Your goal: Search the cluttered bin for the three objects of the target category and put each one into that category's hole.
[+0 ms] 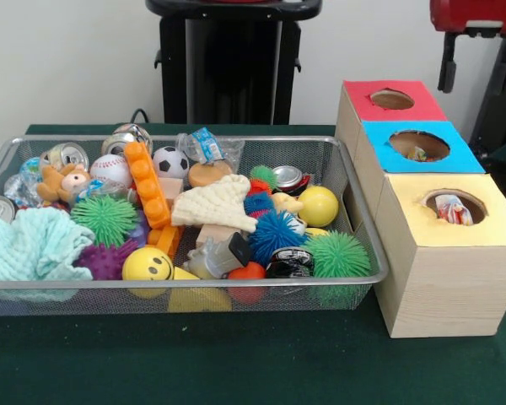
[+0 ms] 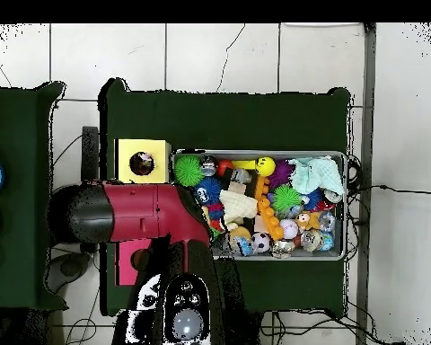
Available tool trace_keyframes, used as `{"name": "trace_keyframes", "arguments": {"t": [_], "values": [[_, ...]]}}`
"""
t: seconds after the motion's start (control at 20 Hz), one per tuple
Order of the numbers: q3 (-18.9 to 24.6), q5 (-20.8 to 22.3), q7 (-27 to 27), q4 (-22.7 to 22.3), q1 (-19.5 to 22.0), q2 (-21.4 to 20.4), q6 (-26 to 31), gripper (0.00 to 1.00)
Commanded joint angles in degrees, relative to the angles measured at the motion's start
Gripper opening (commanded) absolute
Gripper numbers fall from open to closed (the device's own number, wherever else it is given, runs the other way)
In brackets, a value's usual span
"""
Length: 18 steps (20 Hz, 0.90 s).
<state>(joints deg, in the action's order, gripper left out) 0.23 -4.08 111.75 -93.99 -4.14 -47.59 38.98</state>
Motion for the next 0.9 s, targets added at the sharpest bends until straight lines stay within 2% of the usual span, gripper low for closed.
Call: {"name": "trace_keyframes", "arguments": {"t": [0.05, 0.4, 0.6, 0.75, 0.9], "values": [[2.2, 7.5, -4.2, -0.8, 0.6, -2.2, 1.0, 1.0], [3.7, 8.4, -3.0, -3.3, 1.6, -3.0, -1.0, 1.0], [4.8, 9.1, -3.3, -7.3, 2.8, -4.1, -3.6, 1.0], [4.4, 10.7, -1.9, -13.9, 4.0, -5.8, -9.9, 1.0], [6.3, 12.5, -2.0, -18.3, 6.9, -5.1, -16.8, 1.0]]}}
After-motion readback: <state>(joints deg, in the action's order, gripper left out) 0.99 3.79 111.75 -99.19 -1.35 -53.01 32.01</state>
